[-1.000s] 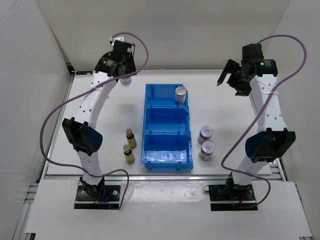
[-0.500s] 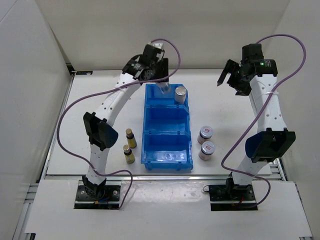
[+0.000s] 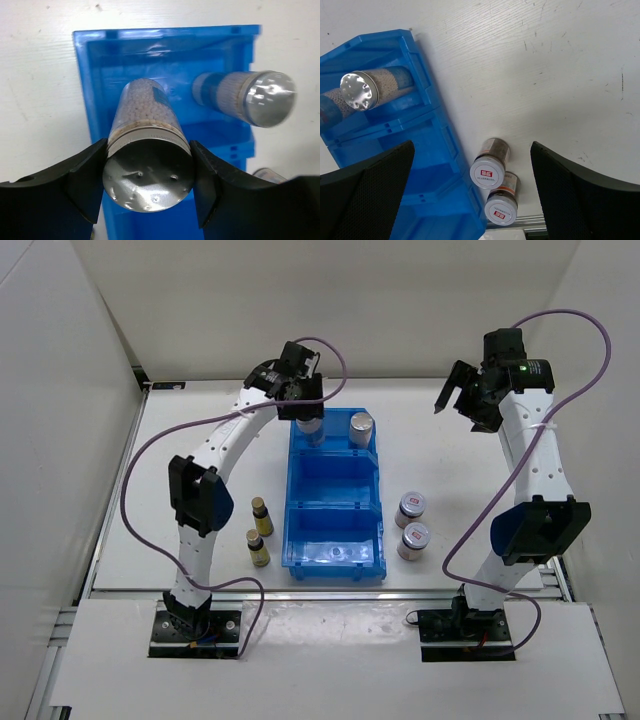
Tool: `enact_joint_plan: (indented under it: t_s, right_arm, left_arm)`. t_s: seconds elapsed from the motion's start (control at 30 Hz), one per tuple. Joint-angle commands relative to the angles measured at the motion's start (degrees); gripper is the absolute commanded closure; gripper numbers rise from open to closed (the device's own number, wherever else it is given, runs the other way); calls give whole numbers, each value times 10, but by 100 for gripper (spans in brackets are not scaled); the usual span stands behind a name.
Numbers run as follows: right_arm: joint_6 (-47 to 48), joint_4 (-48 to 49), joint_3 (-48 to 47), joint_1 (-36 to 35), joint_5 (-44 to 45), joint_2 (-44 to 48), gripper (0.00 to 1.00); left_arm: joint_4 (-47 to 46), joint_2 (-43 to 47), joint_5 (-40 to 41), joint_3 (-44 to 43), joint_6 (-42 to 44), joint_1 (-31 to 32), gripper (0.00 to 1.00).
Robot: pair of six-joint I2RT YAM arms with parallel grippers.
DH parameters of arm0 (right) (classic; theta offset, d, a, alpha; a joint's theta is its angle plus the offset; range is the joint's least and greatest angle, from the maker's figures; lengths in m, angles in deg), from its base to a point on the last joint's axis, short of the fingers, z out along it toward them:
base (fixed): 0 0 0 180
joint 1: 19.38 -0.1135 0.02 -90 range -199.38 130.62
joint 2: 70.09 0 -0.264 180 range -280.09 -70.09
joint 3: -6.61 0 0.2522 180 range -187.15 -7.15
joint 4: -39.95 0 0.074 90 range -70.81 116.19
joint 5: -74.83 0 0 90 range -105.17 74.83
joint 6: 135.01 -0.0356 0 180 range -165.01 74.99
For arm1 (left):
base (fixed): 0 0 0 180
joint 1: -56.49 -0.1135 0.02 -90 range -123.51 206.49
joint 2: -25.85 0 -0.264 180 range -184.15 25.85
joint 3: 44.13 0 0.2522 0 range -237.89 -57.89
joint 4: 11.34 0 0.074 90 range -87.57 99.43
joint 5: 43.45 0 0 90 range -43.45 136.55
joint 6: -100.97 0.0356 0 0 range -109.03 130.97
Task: Organize the condiment bottles
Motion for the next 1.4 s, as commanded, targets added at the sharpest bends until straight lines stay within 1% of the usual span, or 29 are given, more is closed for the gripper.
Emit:
enact_joint_plan:
  t_s: [0.0, 0.03, 0.1, 0.23, 0.3, 0.37, 0.4, 0.5, 0.53, 0.6, 0.67, 0.8, 0.87, 0.93, 0.97, 1.0, 1.03, 1.07, 1.1, 1.13, 1.17, 1.2, 1.23, 1.27, 1.3, 1.33, 1.37]
  right_arm:
    - [10, 6, -1, 0, 0, 15, 0]
    - [10, 6, -1, 0, 0, 15, 0]
    - [10, 6, 6, 0, 0, 15, 0]
    - [4, 6, 6, 0, 12, 15, 0]
    - [-1, 6, 6, 0, 17, 10, 0]
    - [-1, 6, 6, 0, 17, 10, 0]
    - [-1, 6, -1, 0, 17, 10, 0]
    - [-1, 6, -1, 0, 17, 10, 0]
    - [-1, 6, -1, 0, 17, 10, 0]
    - [-7, 1, -1, 0, 24, 10, 0]
    - [-12, 1, 5, 0, 31, 10, 0]
    - [-17, -5, 19, 0, 41, 15, 0]
    - [-29, -20, 28, 0, 51, 21, 0]
    - [-34, -65, 22, 5, 51, 10, 0]
    - [-34, -104, 22, 10, 51, 4, 0]
    - [-29, -104, 22, 11, 37, -2, 0]
    - [-18, -125, 22, 11, 18, -8, 0]
    - [-9, -125, 46, 11, 2, -8, 0]
    - [-3, -125, 62, 5, -9, -8, 0]
    - [6, -125, 77, -3, -16, 5, 0]
    - [14, -125, 104, -10, -29, 5, 0]
    - [22, -120, 113, -11, -37, 12, 0]
    - [42, -111, 123, -18, -45, 12, 0]
    - [55, -111, 133, -29, -55, 12, 0]
    - [64, -106, 142, -36, -76, 6, 0]
    - [71, -106, 159, -51, -86, 6, 0]
    - [78, -106, 166, -61, -97, -3, 0]
  left_arm:
    - [-23, -5, -7, 14, -15, -31, 89]
    - [-23, -11, -13, 14, -15, -36, 88]
    - [-23, -21, -19, 14, -20, -44, 88]
    - [-30, -65, -48, -31, -15, -50, 89]
    - [-35, -76, -73, -43, -15, -50, 83]
    - [-35, -81, -73, -43, -15, -50, 77]
    - [-35, -81, -73, -37, -15, -50, 66]
    - [-35, -76, -73, -32, -15, -50, 43]
    - [-35, -76, -73, -32, -15, -50, 29]
    - [-35, -70, -73, -38, -15, -50, 17]
    - [-35, -64, -73, -45, -15, -50, 0]
    - [-35, -35, -89, -56, -15, -50, 0]
    - [-35, 1, -97, -56, -15, -50, 0]
    - [-35, 32, -97, -56, -3, -50, 0]
    - [-35, 67, -86, -38, 4, -50, 0]
    - [-35, 87, -76, -24, 12, -50, 0]
    - [-35, 107, -51, -6, 29, -50, 0]
    - [-35, 147, -36, 14, 37, -50, 0]
    - [-35, 168, -22, 64, 37, -50, 0]
    - [-35, 189, 7, 95, 45, -50, 0]
    - [-35, 234, 19, 130, 45, -50, 0]
    - [-35, 256, 29, 167, 45, -56, 0]
    - [-35, 278, 36, 241, 45, -56, 0]
    - [-35, 300, 36, 278, 38, -71, 0]
    - [-35, 340, 24, 313, 38, -80, 0]
    - [-35, 357, 23, 370, 38, -86, 0]
    - [-35, 373, 18, 395, 38, -93, 0]
